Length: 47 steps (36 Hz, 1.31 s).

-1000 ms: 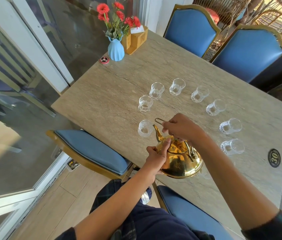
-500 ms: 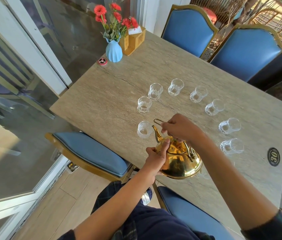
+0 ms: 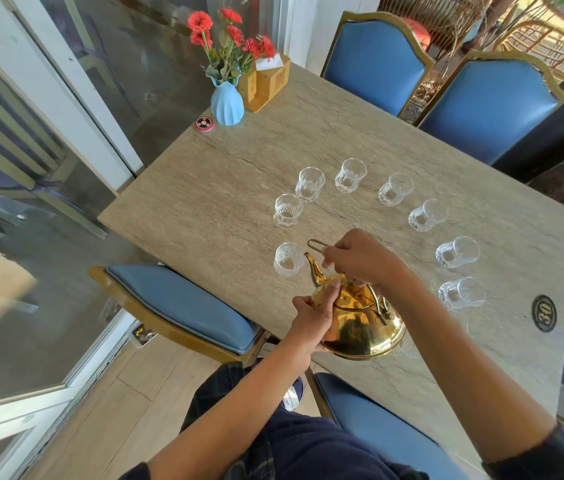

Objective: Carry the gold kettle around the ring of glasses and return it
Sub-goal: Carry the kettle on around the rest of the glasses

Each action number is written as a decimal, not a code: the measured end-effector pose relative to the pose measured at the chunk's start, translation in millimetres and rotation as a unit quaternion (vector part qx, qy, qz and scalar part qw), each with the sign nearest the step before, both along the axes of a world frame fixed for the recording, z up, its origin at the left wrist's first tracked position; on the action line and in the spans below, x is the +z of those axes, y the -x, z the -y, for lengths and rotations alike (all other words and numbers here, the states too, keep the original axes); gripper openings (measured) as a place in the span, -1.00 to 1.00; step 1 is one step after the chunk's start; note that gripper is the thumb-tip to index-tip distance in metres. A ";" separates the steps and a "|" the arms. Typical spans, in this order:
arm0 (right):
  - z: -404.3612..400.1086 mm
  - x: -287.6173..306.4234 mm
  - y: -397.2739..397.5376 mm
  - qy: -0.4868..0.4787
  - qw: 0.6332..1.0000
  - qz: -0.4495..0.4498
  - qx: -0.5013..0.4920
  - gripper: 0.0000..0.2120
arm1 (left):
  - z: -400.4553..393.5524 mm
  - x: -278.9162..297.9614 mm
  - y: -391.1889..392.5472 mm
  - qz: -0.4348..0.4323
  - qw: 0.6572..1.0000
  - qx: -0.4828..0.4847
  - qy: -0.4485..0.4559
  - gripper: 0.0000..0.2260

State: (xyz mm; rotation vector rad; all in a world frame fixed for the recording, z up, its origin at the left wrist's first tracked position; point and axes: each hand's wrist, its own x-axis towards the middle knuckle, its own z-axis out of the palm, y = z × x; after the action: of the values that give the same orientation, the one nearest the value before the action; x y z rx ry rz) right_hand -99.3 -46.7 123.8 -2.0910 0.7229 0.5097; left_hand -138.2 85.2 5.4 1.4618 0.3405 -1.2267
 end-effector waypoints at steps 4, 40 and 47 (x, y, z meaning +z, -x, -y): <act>-0.3 0.5 0.1 0.002 1.000 -0.002 0.000 -0.71 | -0.2 1.5 0.2 0.001 1.000 -0.001 0.002 0.16; -2.0 8.5 2.3 0.018 1.000 -0.009 0.006 -0.71 | 1.6 7.0 1.6 -0.049 0.998 0.006 0.025 0.06; -2.0 10.1 3.7 0.006 1.000 -0.006 0.000 -0.71 | 3.0 5.3 2.7 -0.056 0.998 0.012 0.025 -0.15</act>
State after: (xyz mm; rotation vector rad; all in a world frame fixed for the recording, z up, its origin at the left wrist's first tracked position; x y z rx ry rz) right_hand -103.0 -44.7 133.9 -2.1016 0.7335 0.5196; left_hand -140.9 82.2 10.7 1.3456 0.3988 -1.2912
